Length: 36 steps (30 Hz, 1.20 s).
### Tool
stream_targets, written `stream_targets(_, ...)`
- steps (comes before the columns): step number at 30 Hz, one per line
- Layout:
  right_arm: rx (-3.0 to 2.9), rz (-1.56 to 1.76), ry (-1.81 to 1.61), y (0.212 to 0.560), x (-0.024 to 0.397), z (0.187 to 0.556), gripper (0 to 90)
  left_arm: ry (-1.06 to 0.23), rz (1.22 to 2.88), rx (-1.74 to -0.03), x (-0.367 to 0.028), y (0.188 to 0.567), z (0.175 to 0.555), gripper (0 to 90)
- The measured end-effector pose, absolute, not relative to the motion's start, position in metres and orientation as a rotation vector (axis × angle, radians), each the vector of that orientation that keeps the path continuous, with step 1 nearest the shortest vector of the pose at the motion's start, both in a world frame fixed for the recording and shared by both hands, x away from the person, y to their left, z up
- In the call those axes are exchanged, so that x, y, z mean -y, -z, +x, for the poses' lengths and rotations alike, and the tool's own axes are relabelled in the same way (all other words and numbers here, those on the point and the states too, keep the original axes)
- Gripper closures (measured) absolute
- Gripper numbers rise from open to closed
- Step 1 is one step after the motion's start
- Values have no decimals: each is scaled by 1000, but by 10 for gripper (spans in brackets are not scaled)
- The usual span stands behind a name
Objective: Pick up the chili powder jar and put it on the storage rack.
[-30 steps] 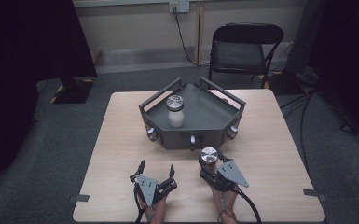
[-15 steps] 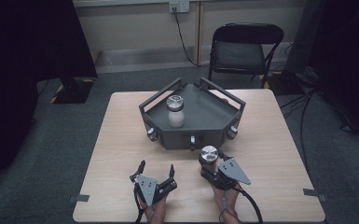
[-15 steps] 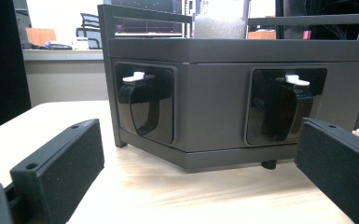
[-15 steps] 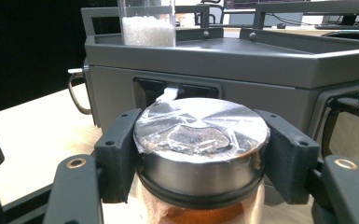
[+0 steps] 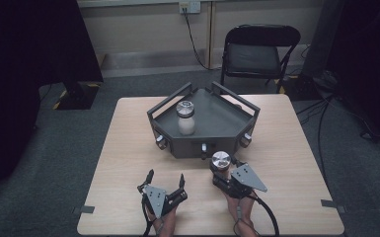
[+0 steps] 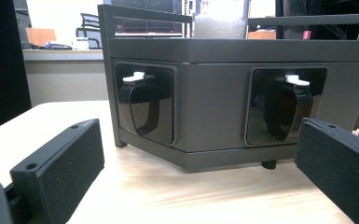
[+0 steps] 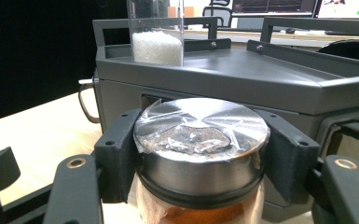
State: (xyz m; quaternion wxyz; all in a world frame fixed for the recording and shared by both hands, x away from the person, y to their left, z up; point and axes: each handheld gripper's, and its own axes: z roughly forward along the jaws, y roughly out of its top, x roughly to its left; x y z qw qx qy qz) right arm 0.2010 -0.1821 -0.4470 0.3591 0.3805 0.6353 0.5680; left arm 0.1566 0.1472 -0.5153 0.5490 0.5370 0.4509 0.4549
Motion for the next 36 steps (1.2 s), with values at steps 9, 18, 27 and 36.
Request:
stream_targets(9,-1663,967,-1469,437,185,206,347,-1077,1271,-1068,-147,515,157,10)
stream_targets(18,-1678,952,-1478,424,185,211,347,-1077,1272,-1068,-147,515,157,10)
stream_targets(27,-1666,942,-1520,408,187,217,347,-1076,1273,-1066,-148,515,157,10)
stream_targets(36,-1671,924,-1518,391,186,228,348,-1075,1271,-1066,-147,515,157,10)
